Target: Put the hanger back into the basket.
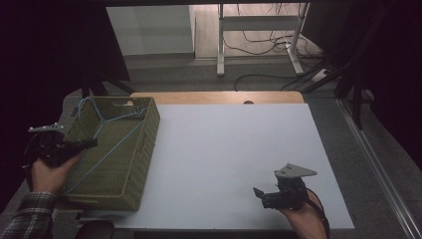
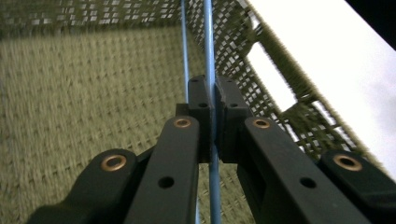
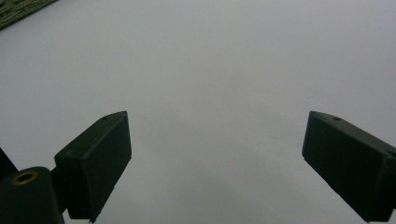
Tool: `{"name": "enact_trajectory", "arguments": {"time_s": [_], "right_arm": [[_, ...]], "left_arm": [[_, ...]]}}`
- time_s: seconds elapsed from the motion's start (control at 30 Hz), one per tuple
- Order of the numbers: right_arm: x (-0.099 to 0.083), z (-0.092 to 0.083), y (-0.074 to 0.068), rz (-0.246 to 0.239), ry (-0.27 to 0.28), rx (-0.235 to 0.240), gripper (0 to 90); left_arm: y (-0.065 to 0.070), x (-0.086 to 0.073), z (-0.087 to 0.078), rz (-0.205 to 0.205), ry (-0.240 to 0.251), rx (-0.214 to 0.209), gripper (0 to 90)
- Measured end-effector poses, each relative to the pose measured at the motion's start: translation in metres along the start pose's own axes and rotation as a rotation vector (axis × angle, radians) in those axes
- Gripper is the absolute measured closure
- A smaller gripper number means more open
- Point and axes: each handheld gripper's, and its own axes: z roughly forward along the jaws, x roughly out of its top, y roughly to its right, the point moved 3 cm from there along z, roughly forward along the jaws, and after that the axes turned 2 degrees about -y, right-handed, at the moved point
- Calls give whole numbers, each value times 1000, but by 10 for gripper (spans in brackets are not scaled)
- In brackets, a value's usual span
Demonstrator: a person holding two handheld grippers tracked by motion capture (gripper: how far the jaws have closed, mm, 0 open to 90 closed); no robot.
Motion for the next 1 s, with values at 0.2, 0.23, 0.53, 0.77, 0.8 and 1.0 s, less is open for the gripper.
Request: {"name": "enact_trajectory", "arguments": {"time_s": [0.2,0.23,0.53,0.77,0.8,1.0], "right_arm": [[0,1,0,0,-4,-2,77],[0,1,0,0,-4,-2,77],[0,0,0,1,-2,-4,76],[0,0,0,-3,14,-4,70],[0,0,0,-3,14,-4,70],[0,-1,1,-3,27,-3,64]], "left_arm": [[-9,-5,9,-17,-68,72,855],[-9,-5,9,-17,-68,72,796],[-12,-1,-6,-14,35,197,412],[-8,-4,-6,4,73,178,235],[-8,-4,-6,4,73,178,213],[-2,-4,-5,26,58,177,143]]}}
